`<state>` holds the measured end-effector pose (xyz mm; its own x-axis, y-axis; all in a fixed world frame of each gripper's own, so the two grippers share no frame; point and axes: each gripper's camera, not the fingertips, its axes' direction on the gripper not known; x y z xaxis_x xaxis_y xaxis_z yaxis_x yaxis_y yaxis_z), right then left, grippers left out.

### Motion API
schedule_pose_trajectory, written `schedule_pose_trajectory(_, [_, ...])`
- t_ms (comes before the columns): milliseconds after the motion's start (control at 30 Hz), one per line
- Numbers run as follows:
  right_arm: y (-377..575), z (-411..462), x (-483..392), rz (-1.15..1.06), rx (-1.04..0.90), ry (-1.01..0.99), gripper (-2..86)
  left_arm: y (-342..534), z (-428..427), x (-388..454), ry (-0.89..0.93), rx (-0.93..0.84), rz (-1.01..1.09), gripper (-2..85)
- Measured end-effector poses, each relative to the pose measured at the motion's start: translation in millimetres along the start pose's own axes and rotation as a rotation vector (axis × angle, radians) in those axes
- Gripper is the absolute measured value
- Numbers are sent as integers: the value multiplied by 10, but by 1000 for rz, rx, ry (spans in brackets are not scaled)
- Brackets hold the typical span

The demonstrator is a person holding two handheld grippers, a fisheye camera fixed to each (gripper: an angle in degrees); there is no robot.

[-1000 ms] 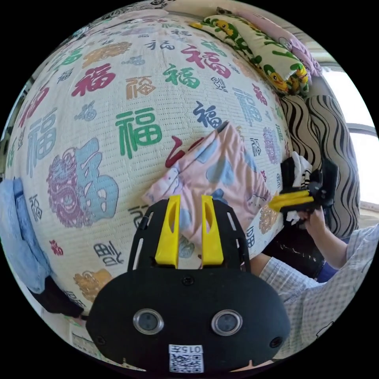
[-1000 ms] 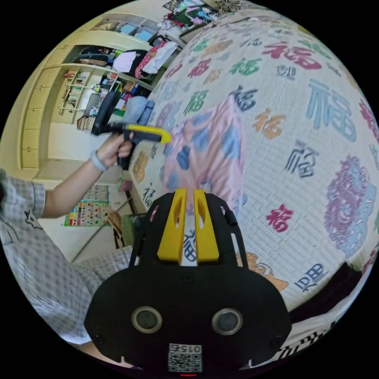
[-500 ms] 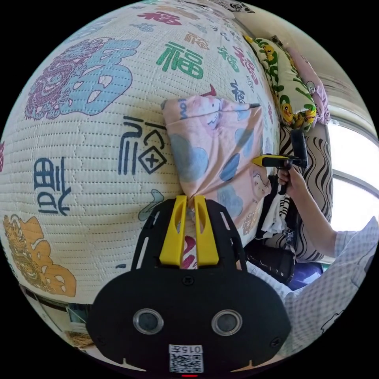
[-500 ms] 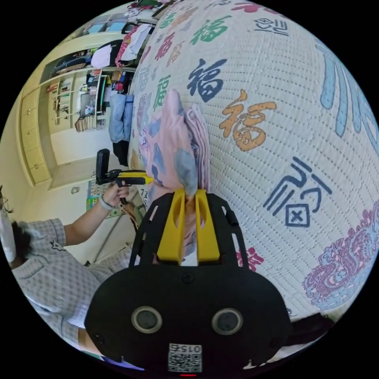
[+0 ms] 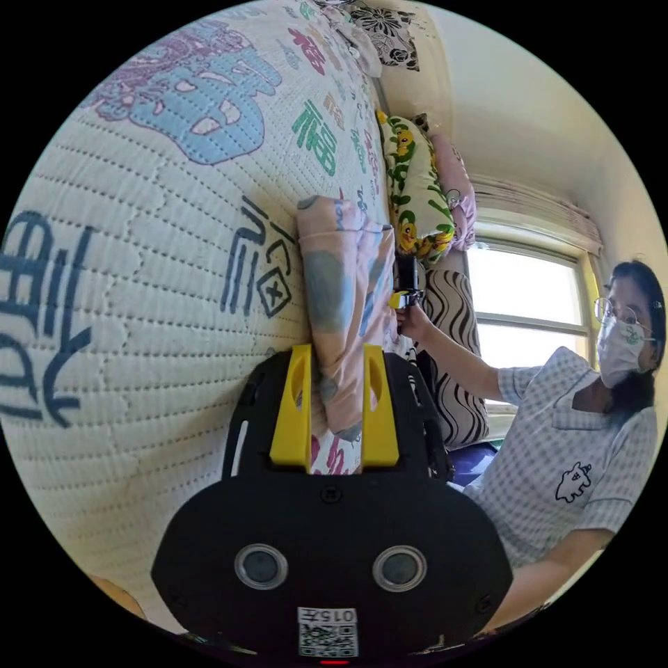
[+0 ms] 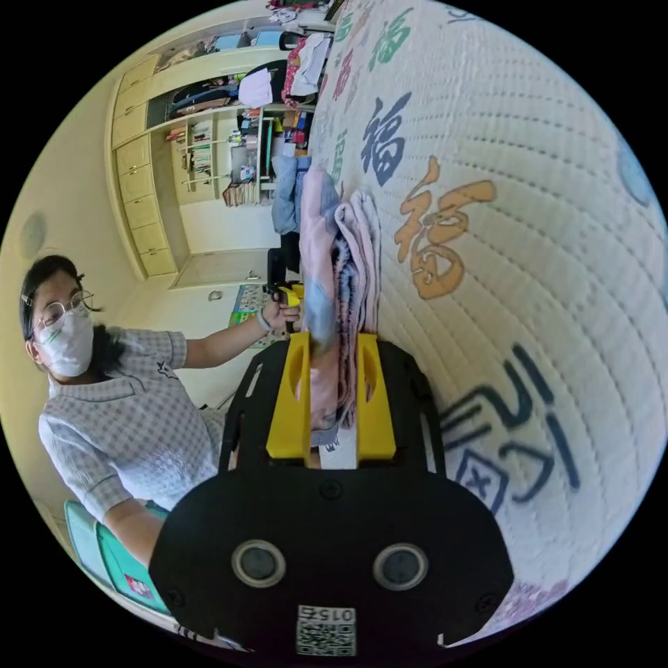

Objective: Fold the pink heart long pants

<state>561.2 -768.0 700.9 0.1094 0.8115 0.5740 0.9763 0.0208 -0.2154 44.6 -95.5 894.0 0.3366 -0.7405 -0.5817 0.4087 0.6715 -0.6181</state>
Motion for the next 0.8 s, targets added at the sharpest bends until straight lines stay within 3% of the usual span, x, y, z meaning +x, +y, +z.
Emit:
schedule_pose_trajectory(167, [217,7,65,-16,-100,-105,91,-81,322,-68,74,10,74,93])
schedule_pose_trajectory(400, [691,40,62,-23,-84,-169,80,-141,765,-66,101,3,59,51])
schedule_pose_trajectory(667, [1898,-129,-548,-60,197,-70,69,-220,1119,708,67,-39,138,37])
schedule_pose_trajectory(800, [2685,-308,-1017,-66,301,-30,69,-336,1622,1498,74,-176,272,36])
